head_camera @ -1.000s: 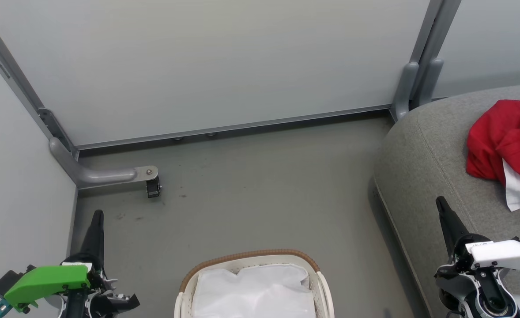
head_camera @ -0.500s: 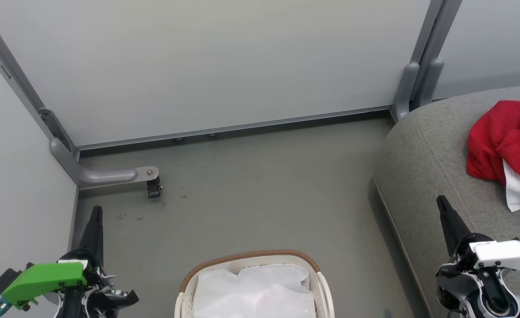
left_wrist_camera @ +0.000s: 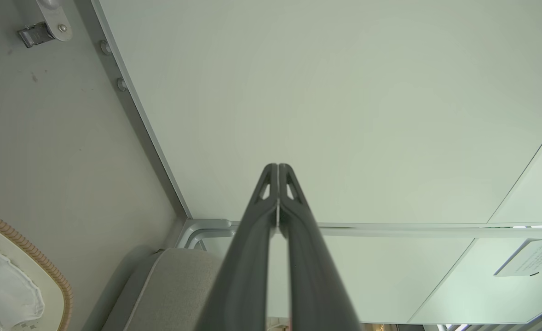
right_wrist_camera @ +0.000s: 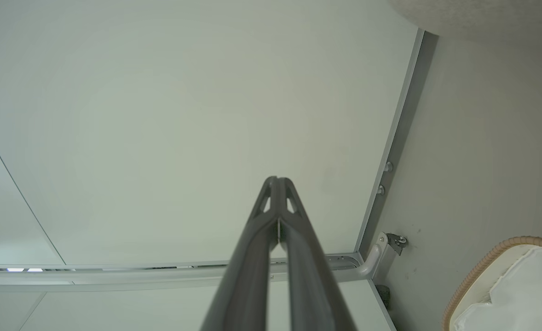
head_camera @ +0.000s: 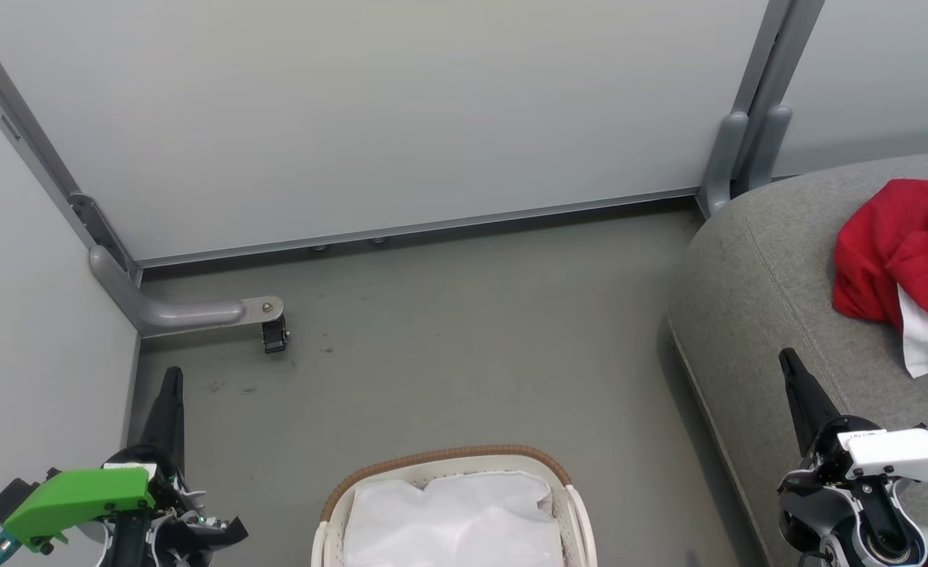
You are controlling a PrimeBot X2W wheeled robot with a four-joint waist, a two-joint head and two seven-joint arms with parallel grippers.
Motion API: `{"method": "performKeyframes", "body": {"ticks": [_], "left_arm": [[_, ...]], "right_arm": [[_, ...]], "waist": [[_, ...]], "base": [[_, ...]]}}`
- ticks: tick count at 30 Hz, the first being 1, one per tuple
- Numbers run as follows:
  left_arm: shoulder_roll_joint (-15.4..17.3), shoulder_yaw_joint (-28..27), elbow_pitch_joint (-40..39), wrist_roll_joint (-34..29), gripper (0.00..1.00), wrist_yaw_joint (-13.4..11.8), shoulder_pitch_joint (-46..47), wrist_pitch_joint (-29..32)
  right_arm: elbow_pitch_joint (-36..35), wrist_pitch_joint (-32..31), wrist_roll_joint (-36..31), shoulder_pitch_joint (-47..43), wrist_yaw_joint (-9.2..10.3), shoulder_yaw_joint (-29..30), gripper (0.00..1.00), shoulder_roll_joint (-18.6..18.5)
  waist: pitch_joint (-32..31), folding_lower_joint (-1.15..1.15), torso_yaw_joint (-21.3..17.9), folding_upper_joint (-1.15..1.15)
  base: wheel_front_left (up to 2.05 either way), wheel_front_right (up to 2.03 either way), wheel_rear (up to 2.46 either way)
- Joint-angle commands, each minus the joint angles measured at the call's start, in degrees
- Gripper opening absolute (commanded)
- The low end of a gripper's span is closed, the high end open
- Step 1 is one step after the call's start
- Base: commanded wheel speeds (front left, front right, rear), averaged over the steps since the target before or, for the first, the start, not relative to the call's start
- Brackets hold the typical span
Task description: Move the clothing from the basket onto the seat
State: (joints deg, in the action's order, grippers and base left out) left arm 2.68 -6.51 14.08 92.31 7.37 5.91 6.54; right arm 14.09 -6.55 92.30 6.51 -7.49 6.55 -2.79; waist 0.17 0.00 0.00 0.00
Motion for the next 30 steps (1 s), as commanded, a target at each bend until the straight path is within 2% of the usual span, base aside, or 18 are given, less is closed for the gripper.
{"method": "performKeyframes", "body": {"ticks": [1,30], "left_arm": [[0.37,-0.12,-0.09,0.19,0.00,0.26,0.66,0.20],[0.38,-0.11,-0.10,0.20,0.00,0.25,0.66,0.20]], "right_arm": [[-0.21,-0.19,0.20,-0.61,0.01,0.11,0.00,-0.13],[-0.22,-0.18,0.21,-0.61,0.01,0.11,0.00,-0.13]], "waist": [[0.00,0.00,0.00,0.00],[0.00,0.00,0.00,0.00]], "base": [[0.00,0.00,0.00],[0.00,0.00,0.00]]}}
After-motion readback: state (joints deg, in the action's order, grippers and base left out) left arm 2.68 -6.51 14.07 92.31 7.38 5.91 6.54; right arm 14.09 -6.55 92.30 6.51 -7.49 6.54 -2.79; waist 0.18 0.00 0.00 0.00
